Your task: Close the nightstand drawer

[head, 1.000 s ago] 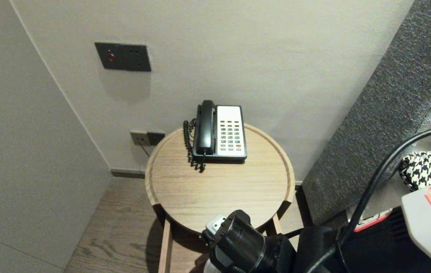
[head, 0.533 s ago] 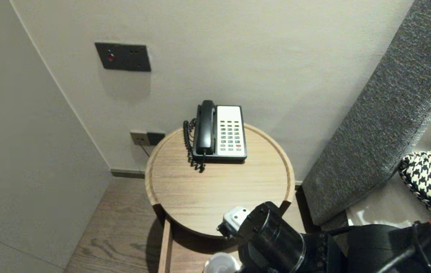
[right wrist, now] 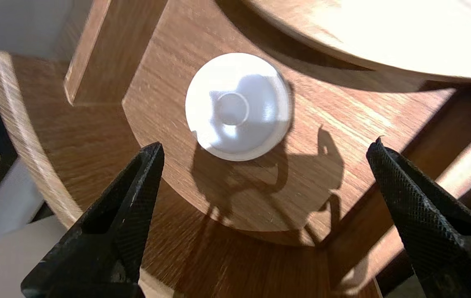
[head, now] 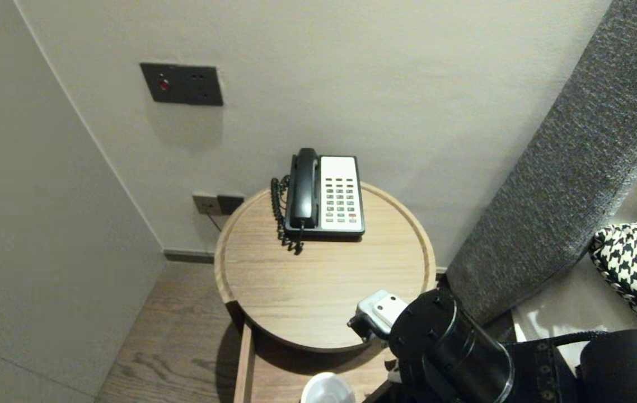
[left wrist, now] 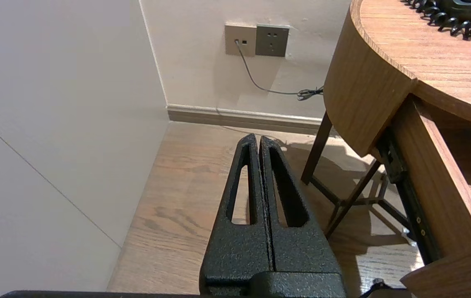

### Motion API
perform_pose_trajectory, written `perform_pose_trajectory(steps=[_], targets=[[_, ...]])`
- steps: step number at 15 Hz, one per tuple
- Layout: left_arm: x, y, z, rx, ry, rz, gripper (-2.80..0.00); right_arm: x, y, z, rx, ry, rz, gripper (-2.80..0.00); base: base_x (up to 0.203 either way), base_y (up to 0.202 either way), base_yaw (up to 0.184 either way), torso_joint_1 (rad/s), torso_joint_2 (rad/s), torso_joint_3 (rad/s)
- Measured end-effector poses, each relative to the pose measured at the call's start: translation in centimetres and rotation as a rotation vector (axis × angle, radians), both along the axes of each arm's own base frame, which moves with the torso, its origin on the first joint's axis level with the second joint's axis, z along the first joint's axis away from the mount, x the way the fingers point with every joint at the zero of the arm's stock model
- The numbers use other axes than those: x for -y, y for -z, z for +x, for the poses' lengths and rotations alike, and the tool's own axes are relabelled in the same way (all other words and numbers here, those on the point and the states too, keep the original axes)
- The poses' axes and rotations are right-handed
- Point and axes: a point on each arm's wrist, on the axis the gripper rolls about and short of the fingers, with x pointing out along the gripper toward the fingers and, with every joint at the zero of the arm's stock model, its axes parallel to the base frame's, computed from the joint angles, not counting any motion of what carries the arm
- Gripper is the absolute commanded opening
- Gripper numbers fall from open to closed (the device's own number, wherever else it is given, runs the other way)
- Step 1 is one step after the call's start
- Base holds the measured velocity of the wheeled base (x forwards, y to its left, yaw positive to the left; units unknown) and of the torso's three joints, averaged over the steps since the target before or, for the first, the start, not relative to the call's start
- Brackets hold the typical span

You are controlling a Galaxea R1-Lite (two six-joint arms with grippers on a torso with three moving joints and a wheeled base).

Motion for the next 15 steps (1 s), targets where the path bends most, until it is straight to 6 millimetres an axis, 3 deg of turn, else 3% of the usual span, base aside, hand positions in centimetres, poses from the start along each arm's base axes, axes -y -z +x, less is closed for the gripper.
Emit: perform_pose_trajectory(steps=[15], targets=[[0.0,0.0,0.0,0.000,0.001,0.000,-2.80,9.2,-2.5,-1.1,-0.038,0.249,-0.008,-2.80,0.000,0.000,0.000,0.000,0.00,0.000]])
